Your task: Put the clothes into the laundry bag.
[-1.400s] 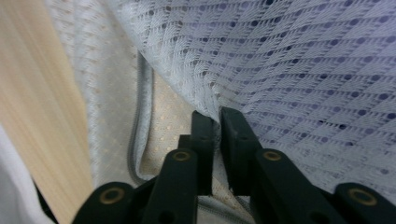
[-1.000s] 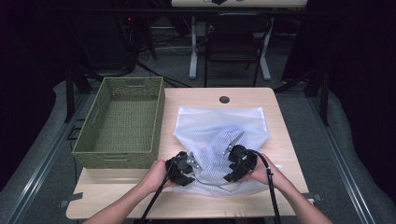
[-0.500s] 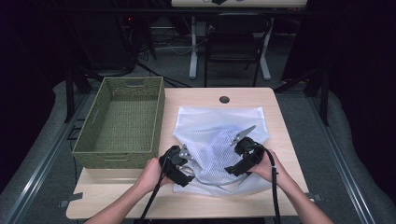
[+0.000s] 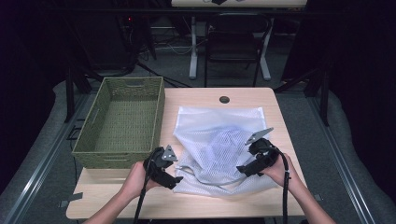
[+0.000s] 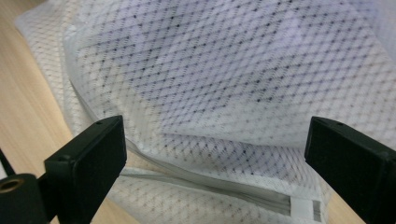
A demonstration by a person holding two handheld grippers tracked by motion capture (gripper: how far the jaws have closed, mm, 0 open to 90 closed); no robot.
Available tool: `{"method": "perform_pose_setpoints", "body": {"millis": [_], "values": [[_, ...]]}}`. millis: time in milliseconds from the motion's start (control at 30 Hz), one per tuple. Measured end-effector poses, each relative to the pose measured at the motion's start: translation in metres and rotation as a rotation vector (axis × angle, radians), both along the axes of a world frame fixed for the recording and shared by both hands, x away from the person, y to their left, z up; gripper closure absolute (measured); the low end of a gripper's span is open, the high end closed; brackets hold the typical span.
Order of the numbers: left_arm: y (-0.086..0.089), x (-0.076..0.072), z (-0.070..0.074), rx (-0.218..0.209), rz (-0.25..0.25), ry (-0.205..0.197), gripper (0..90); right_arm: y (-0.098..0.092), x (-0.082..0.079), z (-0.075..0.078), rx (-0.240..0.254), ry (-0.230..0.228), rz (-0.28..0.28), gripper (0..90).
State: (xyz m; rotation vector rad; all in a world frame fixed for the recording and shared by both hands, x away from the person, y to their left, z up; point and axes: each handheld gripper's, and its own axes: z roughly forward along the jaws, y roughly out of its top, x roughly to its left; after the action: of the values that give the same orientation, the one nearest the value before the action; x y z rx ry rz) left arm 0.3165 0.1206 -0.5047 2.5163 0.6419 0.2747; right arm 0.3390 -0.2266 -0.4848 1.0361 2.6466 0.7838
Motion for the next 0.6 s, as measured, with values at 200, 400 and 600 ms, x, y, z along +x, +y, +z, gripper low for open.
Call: {"method": "perform_pose_setpoints", "body": {"millis": [200, 400, 600], "values": [[0.018, -0.013, 0.002, 0.007, 0.018, -0.01, 15.1, -0.012, -0.003, -0.003, 0.001, -0.004, -0.038, 4.7], [0.036, -0.027, -0.003, 0.014, 0.056, -0.004, 15.0, -0.029, -0.011, -0.008, 0.0, -0.006, -0.082, 4.2], [0.056, -0.034, -0.006, 0.025, 0.102, 0.001, 15.0, -0.047, -0.024, -0.014, 0.002, -0.012, -0.158, 2.8]]}}
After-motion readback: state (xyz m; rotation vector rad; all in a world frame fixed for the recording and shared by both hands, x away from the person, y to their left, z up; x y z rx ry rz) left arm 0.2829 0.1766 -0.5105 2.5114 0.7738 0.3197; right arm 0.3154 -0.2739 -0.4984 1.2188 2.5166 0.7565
